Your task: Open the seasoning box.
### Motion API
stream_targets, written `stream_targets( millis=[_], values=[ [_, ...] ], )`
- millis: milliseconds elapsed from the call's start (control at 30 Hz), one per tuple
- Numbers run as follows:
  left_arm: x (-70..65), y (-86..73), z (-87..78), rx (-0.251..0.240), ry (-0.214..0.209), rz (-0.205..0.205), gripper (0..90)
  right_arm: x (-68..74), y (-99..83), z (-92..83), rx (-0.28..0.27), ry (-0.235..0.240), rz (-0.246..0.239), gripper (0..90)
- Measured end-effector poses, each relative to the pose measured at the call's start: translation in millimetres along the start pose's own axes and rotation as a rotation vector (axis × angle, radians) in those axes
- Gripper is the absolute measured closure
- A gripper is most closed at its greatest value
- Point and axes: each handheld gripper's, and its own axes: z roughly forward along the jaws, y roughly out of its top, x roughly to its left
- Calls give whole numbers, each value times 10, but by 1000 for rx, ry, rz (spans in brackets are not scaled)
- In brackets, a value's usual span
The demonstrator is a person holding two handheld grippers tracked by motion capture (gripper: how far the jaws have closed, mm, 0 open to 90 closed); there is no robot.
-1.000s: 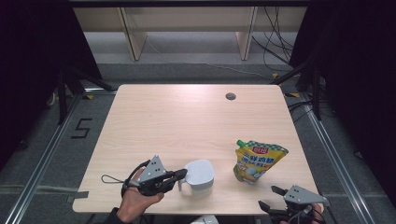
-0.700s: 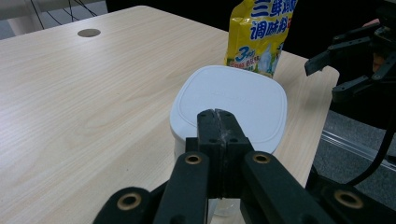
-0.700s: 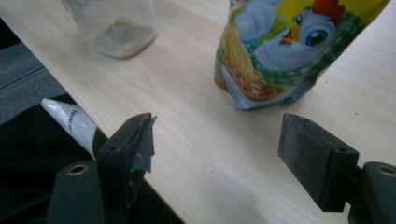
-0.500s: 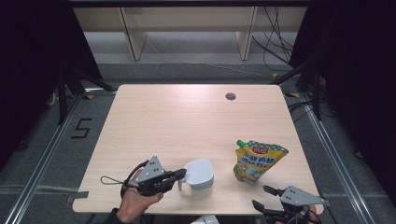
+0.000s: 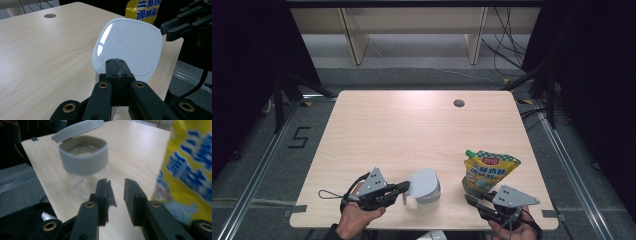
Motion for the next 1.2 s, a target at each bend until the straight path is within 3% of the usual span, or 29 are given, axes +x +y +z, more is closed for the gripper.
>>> stream_targets(
  millis=[200,233,267,300,700,733,800,933,1000,1067,1133,1200],
  values=[
    [-3,-3,-1,-2,-2,1,891,78,184,239,-25,51,-21,859],
    [-1,-5,-1,-2,-1,1,891,73,206,267,-32,49,-53,871],
    [-1,-5,-1,-3,-2,-2,890,98,225,294,-17,61,-33,880],
    [-1,-6,-1,-4,-3,-1,890,112,241,342,-28,74,-42,889],
    [5,-6,0,-5,-5,-6,889,210,373,565,-24,106,-65,900],
    [28,7,-17,-2,-1,20,887,216,385,566,-21,105,-73,900],
    [56,17,-61,-23,0,0,869,232,415,580,-24,117,-74,900],
    [70,-41,-173,-7,21,-3,769,277,470,579,-26,107,-99,900],
    [57,-99,-192,-4,12,-15,730,299,495,587,-36,107,-100,900],
    [38,-142,-217,28,18,14,633,335,525,608,-43,104,-111,900],
    [-2,-183,-232,41,33,-3,575,362,552,611,-38,107,-124,900],
    [0,-229,-247,67,40,37,521,373,576,621,-55,96,-158,900]
  ],
)
